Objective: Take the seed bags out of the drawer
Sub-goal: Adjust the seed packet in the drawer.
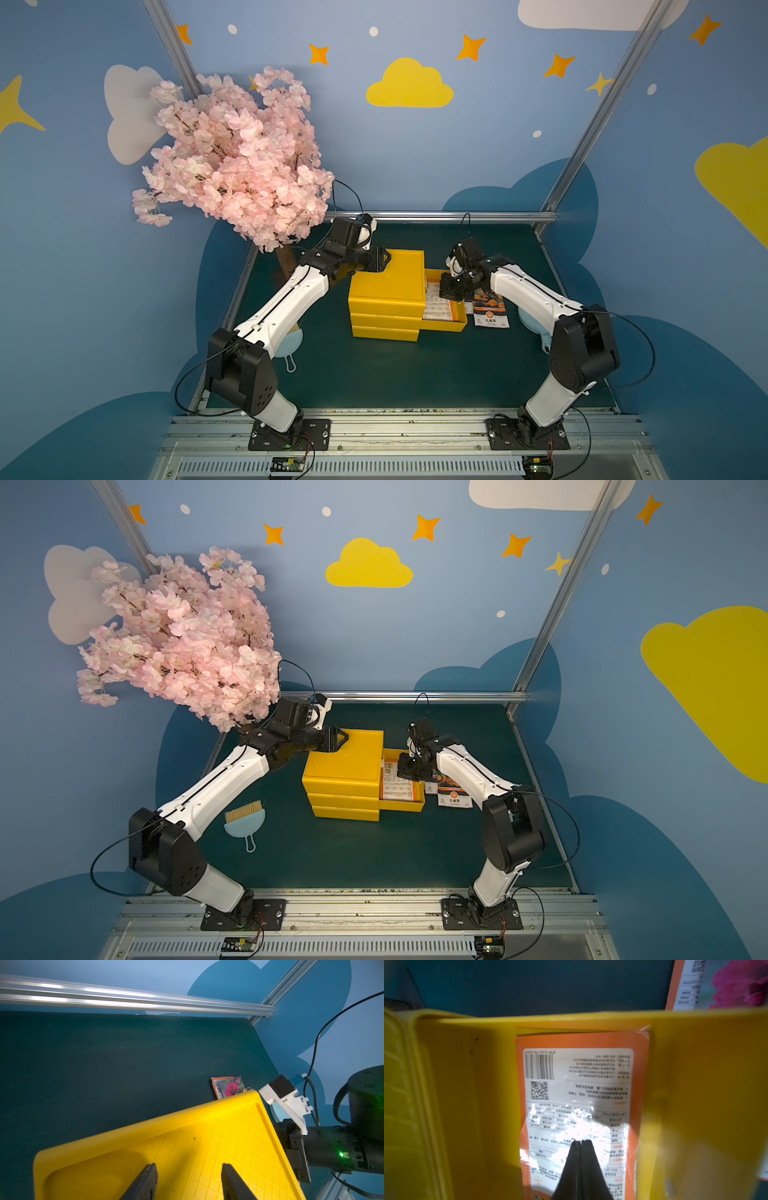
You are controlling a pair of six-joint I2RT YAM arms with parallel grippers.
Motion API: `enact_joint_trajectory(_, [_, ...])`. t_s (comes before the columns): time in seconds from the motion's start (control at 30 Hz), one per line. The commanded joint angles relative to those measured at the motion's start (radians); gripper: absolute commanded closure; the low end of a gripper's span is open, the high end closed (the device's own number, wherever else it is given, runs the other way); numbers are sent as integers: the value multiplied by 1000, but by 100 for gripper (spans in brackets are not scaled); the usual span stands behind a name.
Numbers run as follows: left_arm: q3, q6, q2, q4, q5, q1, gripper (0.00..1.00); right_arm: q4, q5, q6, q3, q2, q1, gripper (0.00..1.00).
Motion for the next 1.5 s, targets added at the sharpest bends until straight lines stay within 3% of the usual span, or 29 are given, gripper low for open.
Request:
enact_joint_trajectory(0.0, [-80, -22, 93, -243, 4, -9, 45, -41, 82, -23, 31, 10, 8, 95])
enact_joint_trajectory(0.7, [-92, -28, 80, -236, 4, -9, 45, -6, 47, 5, 60, 102, 58, 95])
enact_joint_trajectory(1.17, [-96, -29, 74, -237, 1, -9, 45, 160, -217, 106, 9, 127, 58, 95])
enact_joint_trajectory(1.47, [-96, -31, 76, -235, 3, -9, 45, 218, -302, 141, -40, 64, 20, 96])
